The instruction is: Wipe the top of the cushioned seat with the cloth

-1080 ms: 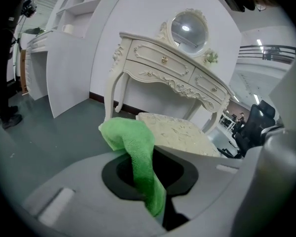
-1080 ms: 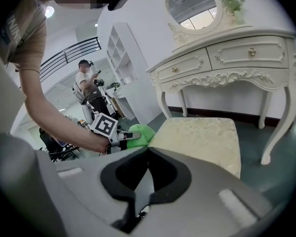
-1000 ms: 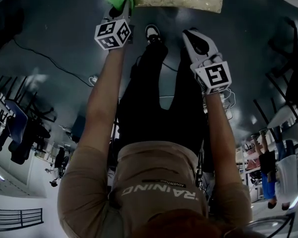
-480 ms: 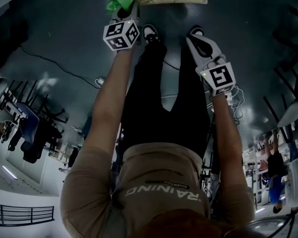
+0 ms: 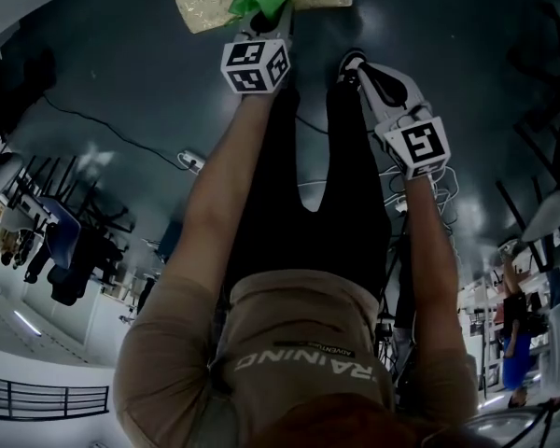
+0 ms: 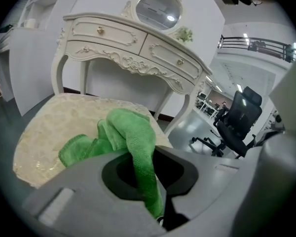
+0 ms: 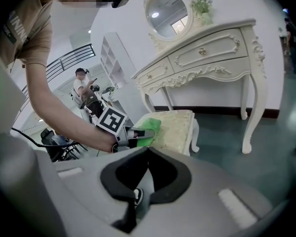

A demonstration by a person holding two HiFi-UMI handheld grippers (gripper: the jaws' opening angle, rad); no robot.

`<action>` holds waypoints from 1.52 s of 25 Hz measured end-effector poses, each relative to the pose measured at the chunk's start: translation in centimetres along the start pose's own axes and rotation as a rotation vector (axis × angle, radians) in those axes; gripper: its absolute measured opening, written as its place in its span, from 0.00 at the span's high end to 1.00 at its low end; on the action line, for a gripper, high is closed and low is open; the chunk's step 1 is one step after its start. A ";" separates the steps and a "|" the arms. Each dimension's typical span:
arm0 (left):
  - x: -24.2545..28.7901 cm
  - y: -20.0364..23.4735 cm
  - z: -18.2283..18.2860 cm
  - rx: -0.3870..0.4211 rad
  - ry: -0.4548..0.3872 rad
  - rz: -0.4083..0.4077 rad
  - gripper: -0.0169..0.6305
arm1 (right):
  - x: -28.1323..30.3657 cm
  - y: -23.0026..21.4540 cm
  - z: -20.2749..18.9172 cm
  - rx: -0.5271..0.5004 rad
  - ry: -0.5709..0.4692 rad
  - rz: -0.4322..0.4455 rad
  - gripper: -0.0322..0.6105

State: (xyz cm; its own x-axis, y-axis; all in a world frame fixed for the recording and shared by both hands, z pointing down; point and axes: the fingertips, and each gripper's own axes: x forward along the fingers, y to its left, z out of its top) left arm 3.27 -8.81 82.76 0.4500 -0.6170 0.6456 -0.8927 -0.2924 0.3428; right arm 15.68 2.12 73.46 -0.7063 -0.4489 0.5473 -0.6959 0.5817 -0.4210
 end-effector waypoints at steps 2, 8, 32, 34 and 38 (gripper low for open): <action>1.3 -2.2 0.1 0.006 0.007 -0.017 0.90 | -0.9 -1.4 -0.2 0.008 0.002 -0.008 0.95; 4.5 -7.9 0.1 0.028 0.024 -0.059 0.90 | -2.7 -5.0 -1.4 0.045 0.030 -0.020 0.95; 3.9 -18.3 -0.7 0.101 0.039 -0.251 0.90 | -6.9 -8.8 -4.0 0.109 0.031 -0.049 0.95; 1.7 -17.0 -0.4 0.108 0.029 -0.243 0.90 | -6.4 -6.5 -3.0 0.093 0.018 -0.041 0.95; -3.7 -14.8 0.2 0.115 0.004 -0.232 0.90 | -6.0 -1.2 -1.0 0.046 -0.008 -0.026 0.95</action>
State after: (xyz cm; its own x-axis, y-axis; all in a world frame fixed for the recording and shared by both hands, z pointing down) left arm 14.82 -2.35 75.20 0.6433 -0.5205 0.5615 -0.7619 -0.5070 0.4030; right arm 20.94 4.75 71.37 -0.6888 -0.4691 0.5528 -0.7192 0.5381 -0.4395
